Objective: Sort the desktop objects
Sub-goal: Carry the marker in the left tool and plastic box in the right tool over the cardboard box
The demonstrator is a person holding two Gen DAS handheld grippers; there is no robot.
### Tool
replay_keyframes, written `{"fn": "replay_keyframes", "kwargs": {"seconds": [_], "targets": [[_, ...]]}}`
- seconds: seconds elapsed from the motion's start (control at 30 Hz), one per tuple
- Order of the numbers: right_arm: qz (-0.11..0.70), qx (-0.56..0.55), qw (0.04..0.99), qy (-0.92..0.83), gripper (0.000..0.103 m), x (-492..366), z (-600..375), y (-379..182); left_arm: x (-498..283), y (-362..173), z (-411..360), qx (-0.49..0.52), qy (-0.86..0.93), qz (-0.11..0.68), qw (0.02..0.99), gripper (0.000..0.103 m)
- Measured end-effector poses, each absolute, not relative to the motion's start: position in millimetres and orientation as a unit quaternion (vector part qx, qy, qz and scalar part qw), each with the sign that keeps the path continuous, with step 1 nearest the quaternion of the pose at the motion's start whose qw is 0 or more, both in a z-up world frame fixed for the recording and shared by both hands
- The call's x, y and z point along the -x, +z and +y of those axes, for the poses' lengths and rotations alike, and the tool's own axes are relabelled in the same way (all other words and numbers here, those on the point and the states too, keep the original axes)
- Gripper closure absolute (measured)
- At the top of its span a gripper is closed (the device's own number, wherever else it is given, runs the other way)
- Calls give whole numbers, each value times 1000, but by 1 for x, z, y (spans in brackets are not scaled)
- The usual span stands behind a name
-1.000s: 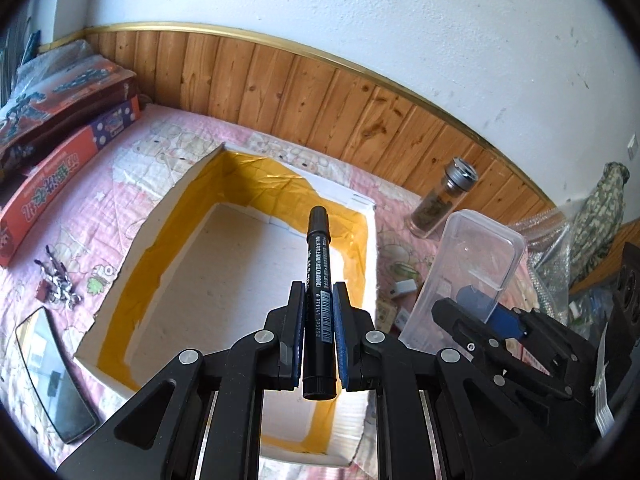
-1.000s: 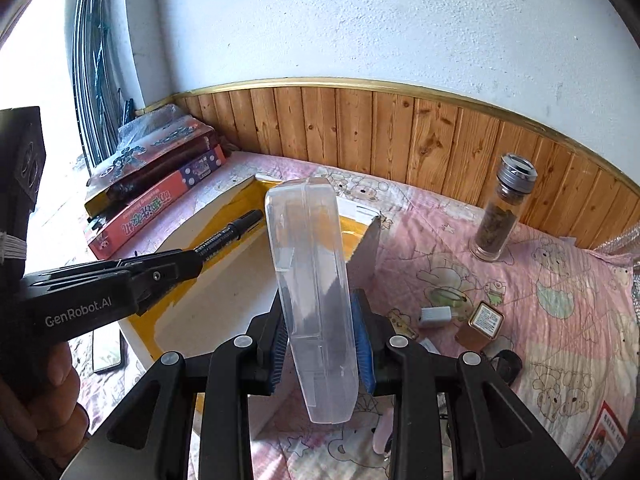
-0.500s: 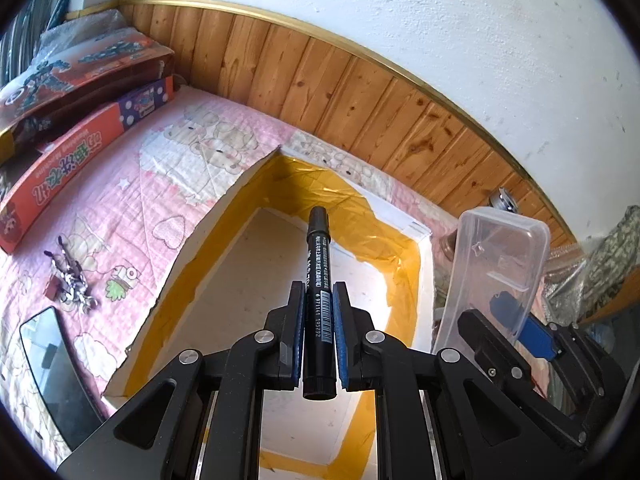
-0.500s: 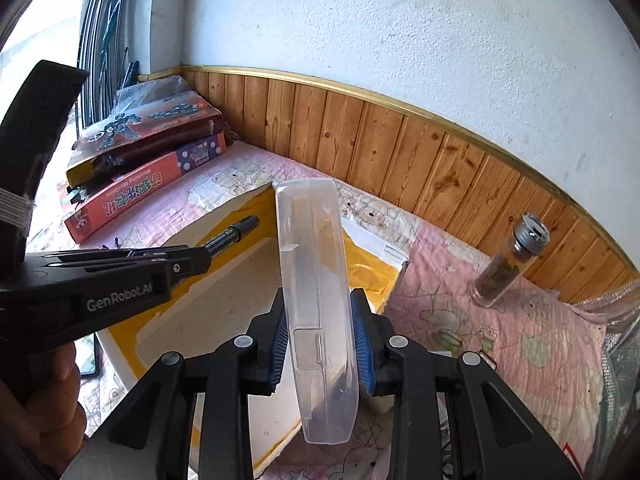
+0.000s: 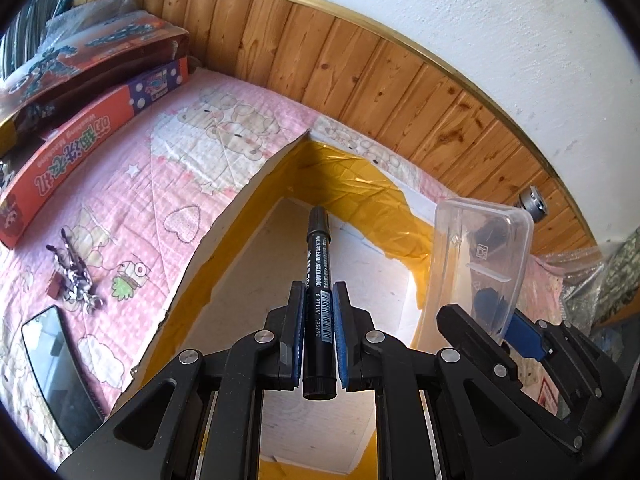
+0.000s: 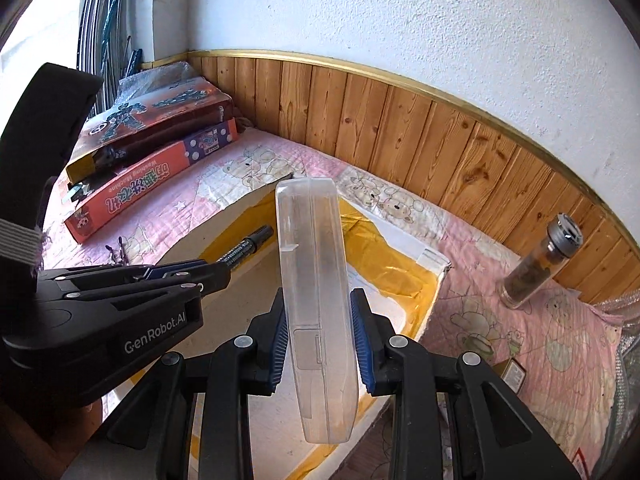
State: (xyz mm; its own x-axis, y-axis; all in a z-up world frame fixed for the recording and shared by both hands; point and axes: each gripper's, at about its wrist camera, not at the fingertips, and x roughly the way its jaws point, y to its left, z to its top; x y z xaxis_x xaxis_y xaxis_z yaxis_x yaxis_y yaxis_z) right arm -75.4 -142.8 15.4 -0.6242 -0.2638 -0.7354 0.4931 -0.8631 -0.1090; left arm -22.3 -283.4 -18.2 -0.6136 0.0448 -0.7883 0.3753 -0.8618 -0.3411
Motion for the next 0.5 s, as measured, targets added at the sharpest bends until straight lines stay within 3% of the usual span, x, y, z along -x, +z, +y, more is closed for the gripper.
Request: {"fn": "replay_keyframes", "kwargs": {"seconds": [0.5], "targets": [[61,-489,235,-838,72,134,-131,-37,38,-35,-284,-447,-859,219,121,90]]}}
